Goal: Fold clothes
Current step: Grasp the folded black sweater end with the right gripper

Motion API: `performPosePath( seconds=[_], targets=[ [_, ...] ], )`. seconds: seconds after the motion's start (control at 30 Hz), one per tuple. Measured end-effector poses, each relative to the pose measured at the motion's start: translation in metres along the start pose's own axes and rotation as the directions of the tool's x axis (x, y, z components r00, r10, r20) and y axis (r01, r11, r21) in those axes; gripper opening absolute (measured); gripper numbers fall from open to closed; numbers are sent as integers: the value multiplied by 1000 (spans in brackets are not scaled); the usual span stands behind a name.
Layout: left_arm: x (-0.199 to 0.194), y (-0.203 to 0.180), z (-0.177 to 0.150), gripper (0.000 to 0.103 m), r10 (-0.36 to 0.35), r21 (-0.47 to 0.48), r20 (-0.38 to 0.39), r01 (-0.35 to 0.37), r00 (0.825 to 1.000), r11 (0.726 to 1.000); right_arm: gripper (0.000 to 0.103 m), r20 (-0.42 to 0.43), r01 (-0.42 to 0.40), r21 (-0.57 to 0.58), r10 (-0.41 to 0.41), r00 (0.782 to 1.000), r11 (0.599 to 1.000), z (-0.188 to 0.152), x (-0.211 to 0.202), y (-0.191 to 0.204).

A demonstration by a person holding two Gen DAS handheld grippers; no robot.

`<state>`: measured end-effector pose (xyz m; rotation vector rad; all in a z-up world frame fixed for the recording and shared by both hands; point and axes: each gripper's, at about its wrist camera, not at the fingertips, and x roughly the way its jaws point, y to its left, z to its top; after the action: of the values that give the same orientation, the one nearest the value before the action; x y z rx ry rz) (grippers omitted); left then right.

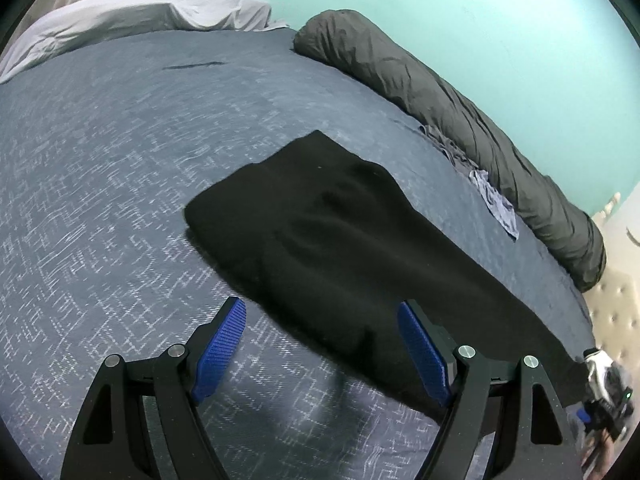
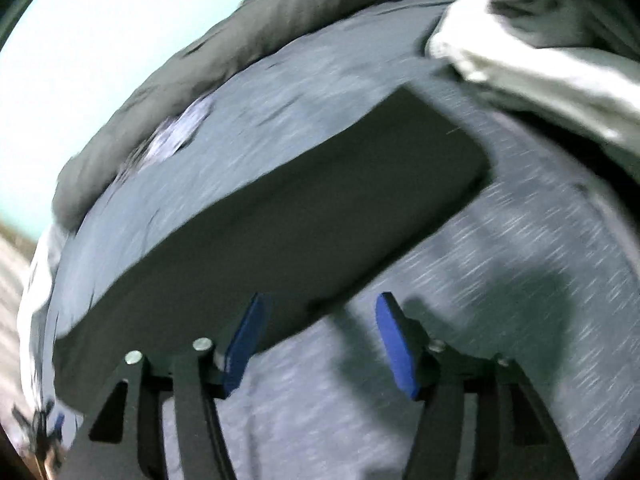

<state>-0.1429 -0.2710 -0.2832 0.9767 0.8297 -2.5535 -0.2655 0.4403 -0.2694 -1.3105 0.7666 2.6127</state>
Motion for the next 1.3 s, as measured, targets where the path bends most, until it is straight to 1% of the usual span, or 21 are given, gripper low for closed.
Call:
performPosePath(
  seconds=[0.1, 0.17, 0.27, 0.43, 0.53, 0.67, 0.8, 0.87, 0.93, 0.97, 1.0, 1.03, 1.2, 1.3],
  targets=[
    [5, -5, -1, 82, 5, 11, -7, -5, 1000, 1000, 64, 8, 26, 54, -26, 1000, 998, 15, 5, -20],
    [8, -8, -2, 82, 10, 16, -13, -10, 1000, 1000, 65, 3, 57, 51, -58, 998, 997, 23, 12, -28],
    [11, -12, -3, 82, 18, 22, -14, -18, 1000, 1000, 65, 23, 36, 89, -39, 999, 995, 29, 18, -36],
    [13, -17, -1, 82, 26, 32, -10, -26, 1000, 999, 65, 22, 46, 139, -50, 999, 989, 37, 33, -48],
    [16, -18, -1, 82, 32, 40, -12, -32, 999, 999, 65, 31, 47, 148, -52, 998, 988, 39, 40, -53],
    [18, -17, -3, 82, 41, 47, -17, -40, 999, 998, 65, 48, 57, 106, -62, 997, 993, 47, 49, -49],
    [20, -17, -3, 82, 46, 51, -19, -45, 999, 998, 64, 64, 59, 89, -65, 996, 994, 53, 55, -47],
    [20, -17, -2, 82, 48, 53, -18, -47, 999, 997, 53, 66, 54, 72, -59, 996, 996, 54, 56, -44],
    [21, -18, -2, 82, 48, 52, -18, -47, 999, 998, 32, 66, 56, 48, -59, 996, 997, 55, 56, -38],
    [21, -18, -3, 82, 47, 51, -19, -46, 999, 998, 26, 73, 64, 34, -66, 995, 997, 56, 54, -35],
    [21, -18, -3, 82, 43, 49, -21, -42, 999, 998, 13, 81, 72, 20, -73, 994, 997, 57, 53, -32],
    [22, -18, -3, 82, 38, 45, -24, -37, 999, 998, 9, 91, 69, 11, -70, 993, 998, 57, 49, -30],
    [20, -19, -2, 82, 37, 38, -18, -37, 999, 999, 7, 135, 56, -95, -43, 990, 994, 74, 19, -3],
    [17, -20, -1, 82, 37, 41, -8, -37, 999, 998, 7, 168, 50, -117, -30, 985, 992, 89, -8, 10]
  ],
)
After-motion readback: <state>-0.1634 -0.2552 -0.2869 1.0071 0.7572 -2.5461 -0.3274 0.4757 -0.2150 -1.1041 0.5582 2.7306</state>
